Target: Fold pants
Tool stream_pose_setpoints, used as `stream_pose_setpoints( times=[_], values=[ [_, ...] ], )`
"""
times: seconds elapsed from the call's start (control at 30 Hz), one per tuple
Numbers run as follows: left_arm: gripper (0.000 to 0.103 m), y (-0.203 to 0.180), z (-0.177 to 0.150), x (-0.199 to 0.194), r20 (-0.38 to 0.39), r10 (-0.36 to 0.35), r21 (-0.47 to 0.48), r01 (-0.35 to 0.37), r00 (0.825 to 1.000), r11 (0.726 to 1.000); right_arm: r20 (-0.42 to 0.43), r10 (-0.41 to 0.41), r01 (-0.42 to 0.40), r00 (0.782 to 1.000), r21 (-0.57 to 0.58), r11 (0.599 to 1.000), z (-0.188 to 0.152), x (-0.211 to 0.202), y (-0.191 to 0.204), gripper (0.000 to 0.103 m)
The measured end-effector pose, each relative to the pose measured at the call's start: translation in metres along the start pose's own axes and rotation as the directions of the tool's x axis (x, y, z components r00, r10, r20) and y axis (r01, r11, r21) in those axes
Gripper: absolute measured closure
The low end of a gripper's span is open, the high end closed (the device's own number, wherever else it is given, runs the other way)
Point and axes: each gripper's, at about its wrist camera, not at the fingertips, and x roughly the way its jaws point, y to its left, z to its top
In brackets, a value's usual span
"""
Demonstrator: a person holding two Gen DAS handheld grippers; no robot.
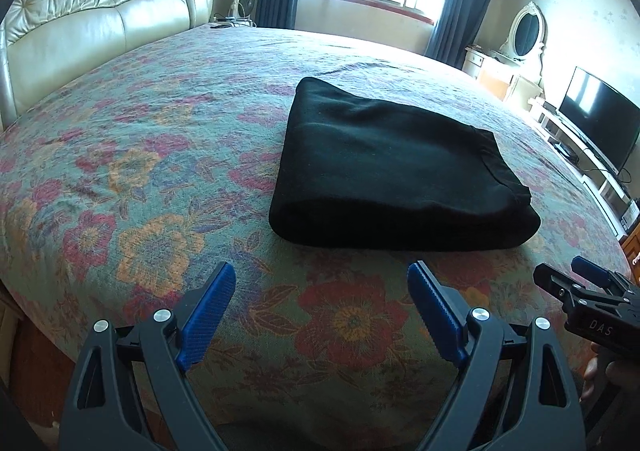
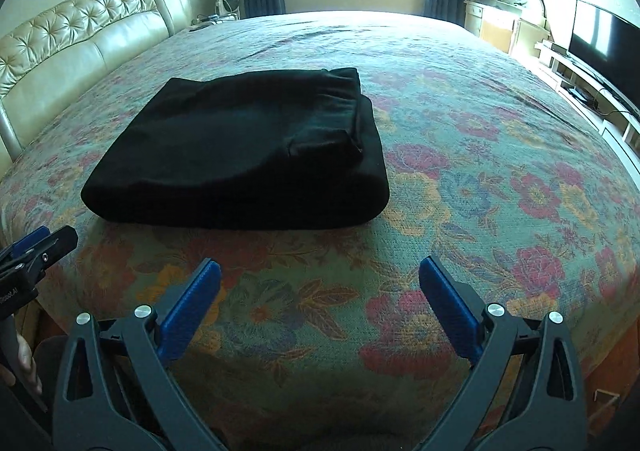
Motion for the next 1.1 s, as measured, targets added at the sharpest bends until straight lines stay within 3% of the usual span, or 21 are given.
stream_pose_setpoints(
  times=[0.47, 0.7, 0.9, 1.1],
  values=[
    [0.016, -0.017, 0.000, 0.000, -0.010, -0.035, 0.028, 0.035, 0.999, 0.999, -0.025, 0.006, -0.006, 1.000, -0.029, 1.000, -0.001, 0.006, 0.007, 0.003],
    [0.016, -0.027, 0.001, 0.000, 0.008, -0.001, 0.080, 0.001, 1.000, 0.997, -0.028, 0.018, -0.018, 0.999, -0.011, 1.000, -0.001, 0.006, 0.005, 0.003],
    [0.016, -0.036, -0.002, -0.001, 0.047, 0.082, 0.141, -0.088, 0.995, 0.986, -0.026, 0.025, -0.025, 0.999, 0.000, 1.000, -0.001, 0.005, 0.001, 0.003],
    [0.016, -0.035, -0.004, 0.001, 0.018, 0.064, 0.134, -0.066, 0.998, 0.989, -0.031, 0.028, -0.028, 0.999, 0.003, 1.000, -0.001, 0.007, -0.001, 0.003]
  ],
)
